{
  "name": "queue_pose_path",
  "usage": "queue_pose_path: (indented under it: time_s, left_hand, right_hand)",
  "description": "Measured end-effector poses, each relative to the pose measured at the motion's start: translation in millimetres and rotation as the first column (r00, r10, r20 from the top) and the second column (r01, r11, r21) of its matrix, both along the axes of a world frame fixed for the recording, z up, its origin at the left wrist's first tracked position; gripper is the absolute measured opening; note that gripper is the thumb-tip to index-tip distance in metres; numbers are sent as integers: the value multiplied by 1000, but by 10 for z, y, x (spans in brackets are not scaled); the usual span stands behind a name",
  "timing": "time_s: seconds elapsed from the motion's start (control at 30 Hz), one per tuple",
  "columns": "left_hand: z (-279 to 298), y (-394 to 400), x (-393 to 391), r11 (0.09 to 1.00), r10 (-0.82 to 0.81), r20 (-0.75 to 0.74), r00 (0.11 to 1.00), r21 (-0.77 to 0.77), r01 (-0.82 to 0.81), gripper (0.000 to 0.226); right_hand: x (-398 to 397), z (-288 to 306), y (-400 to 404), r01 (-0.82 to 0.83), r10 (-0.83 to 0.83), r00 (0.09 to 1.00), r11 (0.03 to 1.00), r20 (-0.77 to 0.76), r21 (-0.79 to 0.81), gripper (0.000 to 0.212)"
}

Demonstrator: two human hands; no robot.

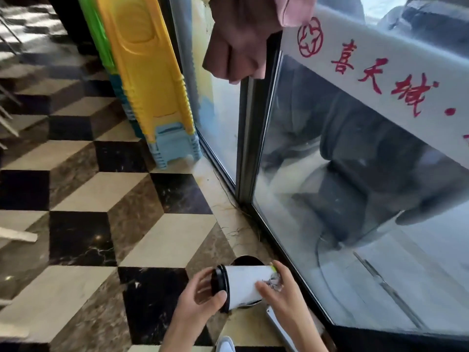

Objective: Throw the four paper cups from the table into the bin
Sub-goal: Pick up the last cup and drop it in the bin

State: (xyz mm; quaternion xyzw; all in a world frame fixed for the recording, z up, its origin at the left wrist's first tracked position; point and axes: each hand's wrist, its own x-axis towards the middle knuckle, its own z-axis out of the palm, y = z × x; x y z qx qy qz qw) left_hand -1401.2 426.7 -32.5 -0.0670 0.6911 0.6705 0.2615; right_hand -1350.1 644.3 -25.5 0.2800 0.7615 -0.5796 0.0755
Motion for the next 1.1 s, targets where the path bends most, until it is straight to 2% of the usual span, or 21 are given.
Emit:
queue_pose_path:
  time_s: [0.13,0.3,0.43,0.6,0.8,0.9,1.1]
  left_hand:
    - [-873,106,-137,997,12,96,995,-78,-5,84]
    - [-2129,222,-107,982,100,256,961,-180,-54,78]
    - [-3042,461,-103,965,142,288,947,-252,-68,65]
    - [-3915,776,-219,948,170,296,940,-311,-73,44]
    - [-4398,942,-502,915,145,230,962,-401,-42,53]
    - [-4484,1005,-586,900,115,190,975,-435,-22,56]
    - [-4434,1113,-635,903,87,227,970,-429,19,54]
  right_hand:
    - [-214,-877,117,2,6,993,998,115,-69,66]
    - [-286,-2152,248,-21,53,961,993,270,-120,69]
    - [-297,-3102,408,-50,91,925,992,370,-118,70]
    - [-405,-4044,525,-42,86,875,994,476,-102,68]
    - [-572,-4642,528,-74,115,865,992,488,-102,63]
    - [-624,-4718,517,-87,127,872,991,473,-106,58]
    - [-665,-4626,610,-53,96,880,993,465,-105,47]
